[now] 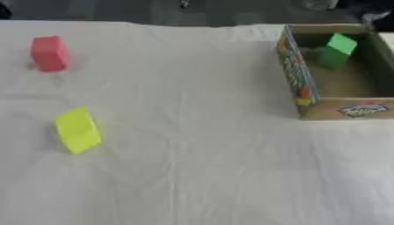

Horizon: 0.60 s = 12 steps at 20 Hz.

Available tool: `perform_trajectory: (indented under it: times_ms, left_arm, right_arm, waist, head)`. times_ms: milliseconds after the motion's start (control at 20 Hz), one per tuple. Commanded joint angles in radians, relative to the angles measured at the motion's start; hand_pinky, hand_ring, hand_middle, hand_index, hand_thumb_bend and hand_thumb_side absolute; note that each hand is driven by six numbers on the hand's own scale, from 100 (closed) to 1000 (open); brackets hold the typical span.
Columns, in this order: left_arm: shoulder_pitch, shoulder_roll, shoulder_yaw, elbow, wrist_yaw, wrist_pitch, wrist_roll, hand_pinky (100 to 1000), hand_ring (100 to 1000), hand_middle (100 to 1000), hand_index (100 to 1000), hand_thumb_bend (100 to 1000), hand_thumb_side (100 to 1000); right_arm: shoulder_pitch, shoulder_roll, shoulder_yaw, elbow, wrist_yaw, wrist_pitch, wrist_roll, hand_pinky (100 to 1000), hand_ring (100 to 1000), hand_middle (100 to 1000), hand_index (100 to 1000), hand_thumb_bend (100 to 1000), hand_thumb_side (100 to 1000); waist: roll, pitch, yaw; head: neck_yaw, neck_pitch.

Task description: Pick up the objects with one hand, pass them to the other hand, and then place them into the box on the other side of the table.

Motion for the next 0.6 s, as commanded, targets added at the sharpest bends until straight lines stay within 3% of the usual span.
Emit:
perform_trajectory:
  times_ms: [50,150,300,600]
  left_arm:
    - [-0.036,0.063,0.010,0.005,0.000,0.014,-0.036,675,704,678,807,466,261]
    - [-0.067,0.087,0.002,0.024,0.022,0.037,-0.088,675,706,679,812,455,282]
    - [-0.135,0.142,-0.014,0.064,0.073,0.071,-0.200,681,711,683,817,441,286]
    - [-0.380,0.254,-0.104,0.288,0.112,0.047,-0.563,717,744,712,842,494,324]
  right_arm:
    - [0.005,-0.022,-0.037,-0.145,-0.192,-0.033,-0.163,891,857,815,896,396,355]
    - [0.029,-0.025,-0.031,-0.214,-0.272,-0.054,-0.212,889,855,813,891,413,337]
    - [0.058,-0.025,-0.022,-0.282,-0.318,-0.062,-0.231,888,853,812,890,423,329]
    - [0.074,-0.017,-0.011,-0.296,-0.329,-0.108,-0.214,887,847,806,887,413,329]
  waist:
    - [0.003,-0.017,-0.003]
    - [0.004,-0.019,-0.005]
    - [0.007,-0.023,-0.005]
    - [0.013,-0.030,-0.012]
  head:
    - [0.009,0.004]
    - [0.016,0.005]
    - [0.033,0.007]
    - [0.043,0.005]
